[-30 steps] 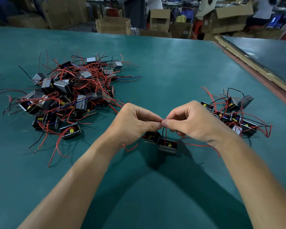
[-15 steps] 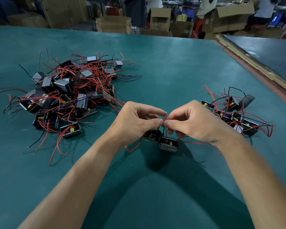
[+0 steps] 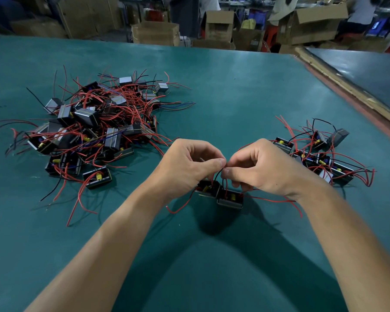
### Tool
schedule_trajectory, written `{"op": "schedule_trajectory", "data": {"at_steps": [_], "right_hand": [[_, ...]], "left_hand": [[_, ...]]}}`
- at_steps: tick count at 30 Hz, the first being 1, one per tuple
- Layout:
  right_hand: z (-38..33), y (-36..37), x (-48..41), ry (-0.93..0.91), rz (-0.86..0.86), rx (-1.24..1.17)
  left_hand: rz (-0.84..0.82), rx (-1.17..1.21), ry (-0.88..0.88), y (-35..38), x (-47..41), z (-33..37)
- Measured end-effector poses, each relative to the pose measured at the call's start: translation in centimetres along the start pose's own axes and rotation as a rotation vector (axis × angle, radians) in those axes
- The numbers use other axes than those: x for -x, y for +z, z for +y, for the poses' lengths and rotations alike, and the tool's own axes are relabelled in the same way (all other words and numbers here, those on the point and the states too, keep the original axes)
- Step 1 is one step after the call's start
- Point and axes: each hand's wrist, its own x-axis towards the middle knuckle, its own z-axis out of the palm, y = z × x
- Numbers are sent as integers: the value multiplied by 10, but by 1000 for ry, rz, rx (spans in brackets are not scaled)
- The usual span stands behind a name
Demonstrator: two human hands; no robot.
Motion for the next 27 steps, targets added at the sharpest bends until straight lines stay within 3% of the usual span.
{"op": "schedule_trajectory", "data": {"at_steps": [12, 27], "right_hand": [[0, 0, -2, -48, 22, 116], [0, 0, -1, -33, 72, 169]], "left_hand": [[-22, -26, -87, 3, -1, 3], [-13, -15, -47, 1, 1, 1]]}}
